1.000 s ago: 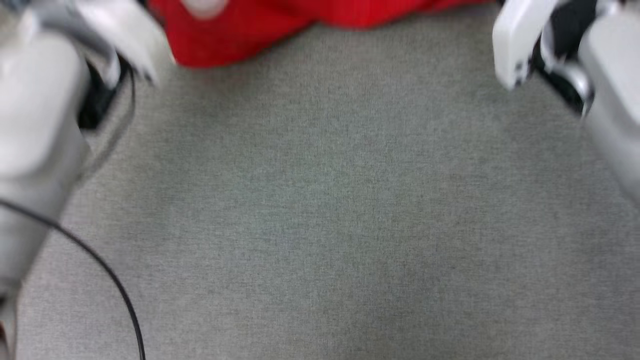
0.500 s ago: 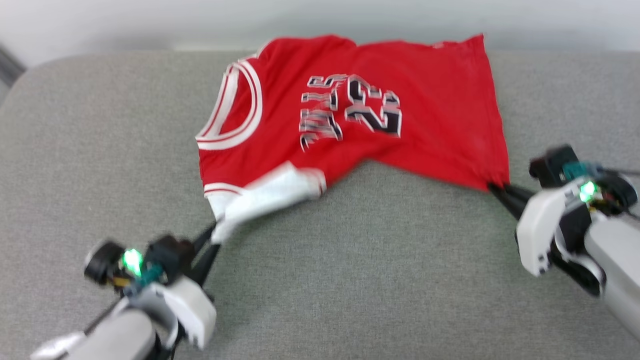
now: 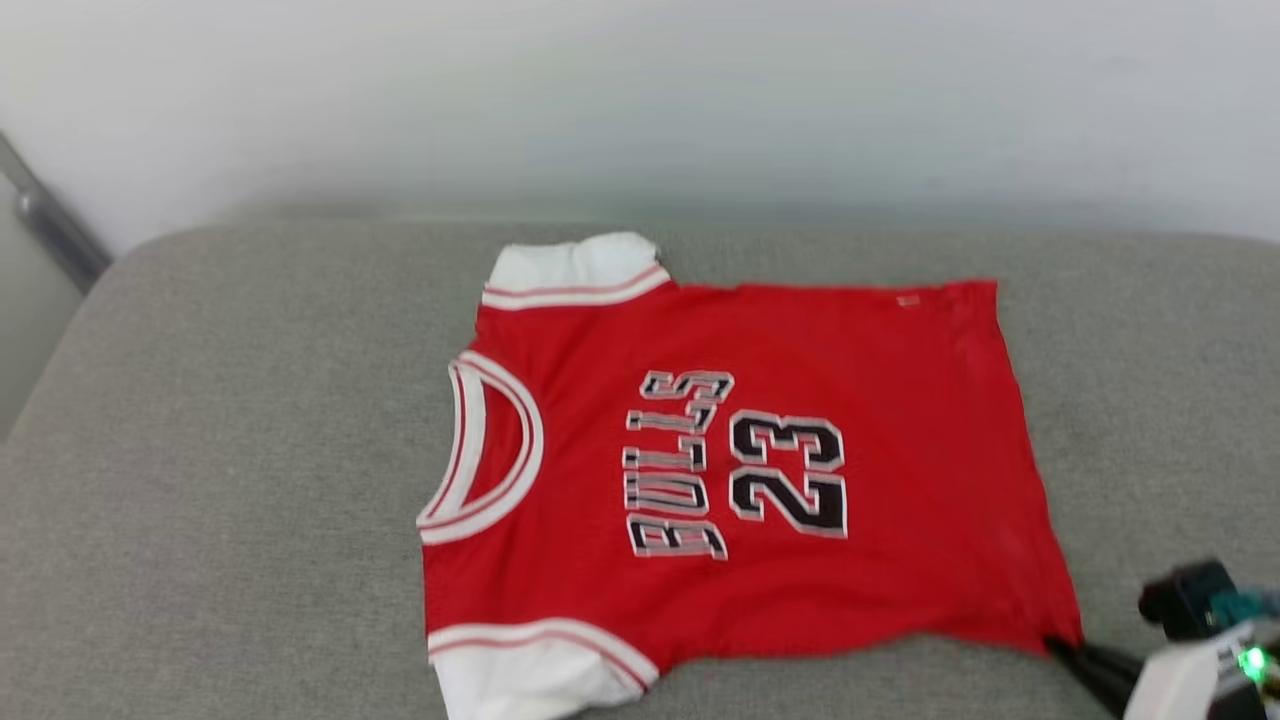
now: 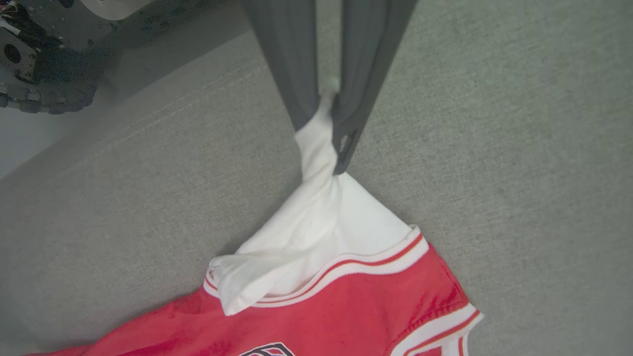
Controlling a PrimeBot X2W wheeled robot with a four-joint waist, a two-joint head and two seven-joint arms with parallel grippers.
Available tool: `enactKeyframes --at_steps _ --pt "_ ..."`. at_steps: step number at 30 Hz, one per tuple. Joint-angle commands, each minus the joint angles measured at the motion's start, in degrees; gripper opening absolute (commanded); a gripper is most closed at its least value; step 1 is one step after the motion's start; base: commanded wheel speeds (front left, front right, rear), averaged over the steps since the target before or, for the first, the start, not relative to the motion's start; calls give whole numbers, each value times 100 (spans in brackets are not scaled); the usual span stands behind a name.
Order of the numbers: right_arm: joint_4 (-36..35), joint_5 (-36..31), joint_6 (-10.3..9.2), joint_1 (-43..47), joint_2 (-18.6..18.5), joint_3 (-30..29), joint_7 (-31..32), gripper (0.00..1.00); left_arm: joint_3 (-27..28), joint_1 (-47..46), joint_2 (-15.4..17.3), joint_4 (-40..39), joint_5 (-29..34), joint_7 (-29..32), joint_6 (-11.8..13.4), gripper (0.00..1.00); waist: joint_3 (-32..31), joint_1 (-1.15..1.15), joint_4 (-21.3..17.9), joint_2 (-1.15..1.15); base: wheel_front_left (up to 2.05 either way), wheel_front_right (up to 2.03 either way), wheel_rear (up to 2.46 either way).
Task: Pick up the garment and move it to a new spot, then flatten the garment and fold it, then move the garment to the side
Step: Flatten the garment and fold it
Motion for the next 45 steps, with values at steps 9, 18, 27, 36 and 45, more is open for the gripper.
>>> enactKeyframes --at_steps 9,18,27,36,45 --pt "-979 -197 -4 1710 -160 -1214 357 0 -62 639 268 -249 -219 -5 247 0 -231 2 150 0 0 0 0" --pt "-1943 -792 -4 2060 229 -2544 1143 0 127 -402 340 -93 213 83 -50 0 -44 2 98 0 0 0 0" --pt "-2660 -1272 -4 1670 627 -3337 2052 0 461 -1943 244 237 615 295 -420 0 446 2 -83 0 0 0 0" --pt "-2455 -1465 -4 823 918 -3295 2653 0 562 -2893 -87 1125 546 372 -950 0 1148 2 -320 0 0 0 0" --pt "-1250 -1757 -5 -169 1102 -2741 2574 0 393 -3372 -527 2651 538 183 -1585 0 1688 2 -398 0 0 0 0"
